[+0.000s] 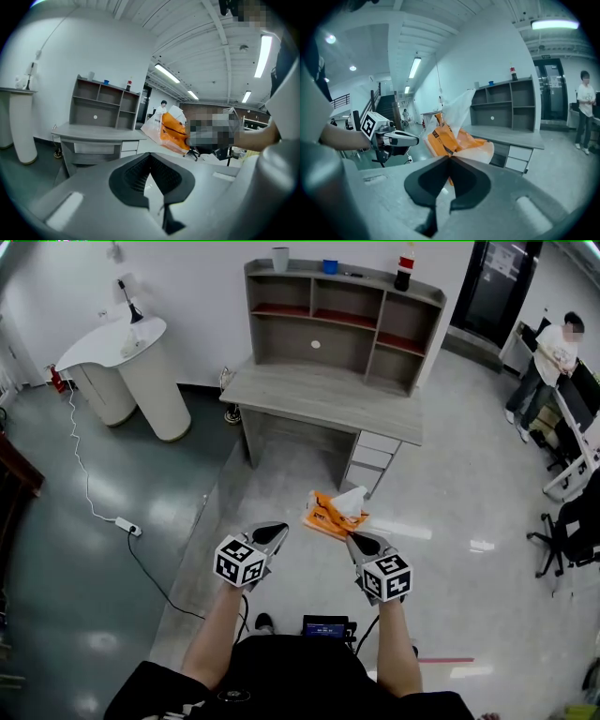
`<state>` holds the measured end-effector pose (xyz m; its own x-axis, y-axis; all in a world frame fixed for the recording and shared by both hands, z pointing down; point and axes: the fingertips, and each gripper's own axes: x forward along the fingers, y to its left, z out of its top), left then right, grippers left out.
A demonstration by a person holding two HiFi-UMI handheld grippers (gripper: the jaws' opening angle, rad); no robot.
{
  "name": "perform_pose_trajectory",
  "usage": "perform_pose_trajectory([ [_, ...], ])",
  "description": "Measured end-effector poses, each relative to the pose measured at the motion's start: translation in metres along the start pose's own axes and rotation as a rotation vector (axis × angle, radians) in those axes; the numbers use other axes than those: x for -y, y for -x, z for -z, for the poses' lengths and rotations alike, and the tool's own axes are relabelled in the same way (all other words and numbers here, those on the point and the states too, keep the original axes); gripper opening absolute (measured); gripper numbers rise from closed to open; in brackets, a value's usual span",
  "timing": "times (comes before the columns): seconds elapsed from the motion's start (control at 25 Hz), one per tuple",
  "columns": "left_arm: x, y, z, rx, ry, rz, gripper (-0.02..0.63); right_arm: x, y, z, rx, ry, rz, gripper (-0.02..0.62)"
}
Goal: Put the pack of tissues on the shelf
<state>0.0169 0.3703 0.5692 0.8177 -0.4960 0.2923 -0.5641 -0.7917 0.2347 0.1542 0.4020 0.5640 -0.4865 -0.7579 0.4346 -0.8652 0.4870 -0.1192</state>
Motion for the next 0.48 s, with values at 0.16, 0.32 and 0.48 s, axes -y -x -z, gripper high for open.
perform_pose_trajectory([
  [0.16,0.01,-0.01,-0.004,0.006,-0.008,-0.001,0.002,0.012,0.008,0.002,0.004,0.0,-0.001,0.005],
  [0.32,0.015,-0.013,0.002,-0.003,-0.003,-0.01,0.002,0.018,0.01,0.009,-0.001,-0.005,-0.008,0.005],
  [0.48,0.008,-0.021,0.004,-0.011,0.009,-0.013,0.002,0.024,0.005,0.013,-0.01,-0.011,-0.011,0.005],
])
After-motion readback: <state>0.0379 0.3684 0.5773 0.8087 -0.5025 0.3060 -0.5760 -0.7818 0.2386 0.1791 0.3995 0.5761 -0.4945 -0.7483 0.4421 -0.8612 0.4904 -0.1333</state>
